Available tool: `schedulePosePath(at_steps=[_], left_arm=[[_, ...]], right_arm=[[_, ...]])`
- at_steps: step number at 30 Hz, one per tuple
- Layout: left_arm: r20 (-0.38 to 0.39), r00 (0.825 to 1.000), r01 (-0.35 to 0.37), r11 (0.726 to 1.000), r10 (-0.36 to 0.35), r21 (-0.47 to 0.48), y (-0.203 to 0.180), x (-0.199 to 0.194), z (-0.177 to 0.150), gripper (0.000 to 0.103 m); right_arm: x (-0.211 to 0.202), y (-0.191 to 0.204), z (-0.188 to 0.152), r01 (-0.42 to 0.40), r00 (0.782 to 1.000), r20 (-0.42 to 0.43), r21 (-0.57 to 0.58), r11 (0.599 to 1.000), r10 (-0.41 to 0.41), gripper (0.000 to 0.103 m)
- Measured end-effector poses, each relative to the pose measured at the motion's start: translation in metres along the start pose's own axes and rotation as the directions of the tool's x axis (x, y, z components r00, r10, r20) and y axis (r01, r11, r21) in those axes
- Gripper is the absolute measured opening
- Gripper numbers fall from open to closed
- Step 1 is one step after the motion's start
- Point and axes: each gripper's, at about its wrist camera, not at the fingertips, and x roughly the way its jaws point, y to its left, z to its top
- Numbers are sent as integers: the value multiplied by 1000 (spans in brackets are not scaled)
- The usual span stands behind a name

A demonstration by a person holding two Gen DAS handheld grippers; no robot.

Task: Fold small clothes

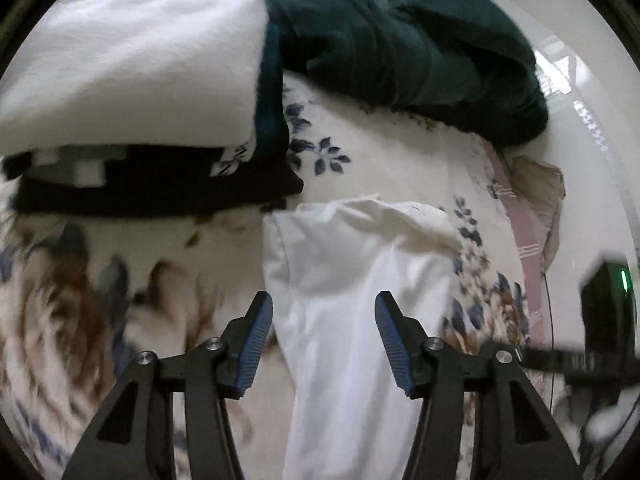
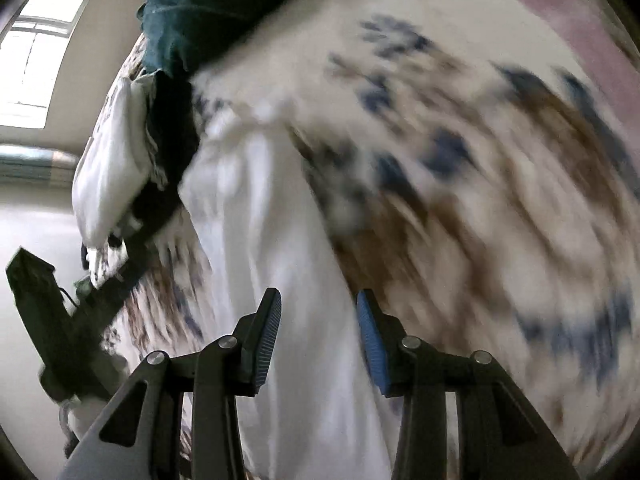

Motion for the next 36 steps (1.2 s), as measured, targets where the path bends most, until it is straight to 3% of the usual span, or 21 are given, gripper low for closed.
schedulePosePath(at_steps=[3, 9, 13, 17, 18, 19, 20, 23, 24, 25, 29, 32, 34, 36], left_arm=[[-33, 999, 9, 1000, -9, -6, 8, 17, 10, 51], [-91, 995, 29, 999, -31, -23, 22, 47, 26, 51], [-101, 994, 42, 998, -48, -56, 28, 56, 31, 51], [-100, 994, 32, 997, -39, -72, 28, 66, 33, 51], [-83, 996, 22, 998, -27, -66, 27, 67, 33, 44], [-46, 999, 22, 998, -24, -50, 25, 64, 32, 30], [-32, 999, 3, 999, -4, -37, 24, 64, 32, 4], [-11, 999, -50, 998, 50, -38, 28, 63, 36, 4], [-14, 999, -38, 997, 37, -70, 33, 60, 36, 4], [-16, 999, -31, 996, 30, -87, 36, 61, 37, 4], [-23, 999, -42, 995, 40, -94, 39, 61, 32, 8], [-43, 999, -38, 991, 33, -128, 44, 62, 35, 10], [-49, 999, -28, 987, 21, -156, 46, 59, 37, 16], [-53, 999, -20, 982, 10, -190, 48, 54, 38, 29]], right_arm=[[51, 29, 73, -21, 995, -97, -34, 999, 17, 42], [94, 40, 171, 122, 992, -21, 23, 992, -122, 42], [85, 47, 171, 133, 991, -21, -26, 991, -133, 42], [72, 35, 147, 109, 990, -88, -23, 994, -111, 44], [67, 31, 143, 91, 992, -86, -16, 996, -92, 45], [63, 26, 141, 71, 994, -84, -1, 997, -71, 45], [62, 18, 135, 50, 996, -82, 19, 999, -48, 45], [74, 4, 128, -19, 992, -122, 55, 998, 25, 45], [78, 1, 128, -15, 993, -116, 59, 998, 21, 45], [79, 2, 131, -26, 995, -95, 61, 998, 31, 45], [87, -6, 154, -193, 981, -16, 116, 974, 196, 45], [97, -12, 184, -194, 980, -11, 169, 966, 199, 45], [100, -13, 198, -187, 980, -30, 191, 964, 196, 45], [86, -10, 205, -166, 985, -22, 176, 970, 172, 45]])
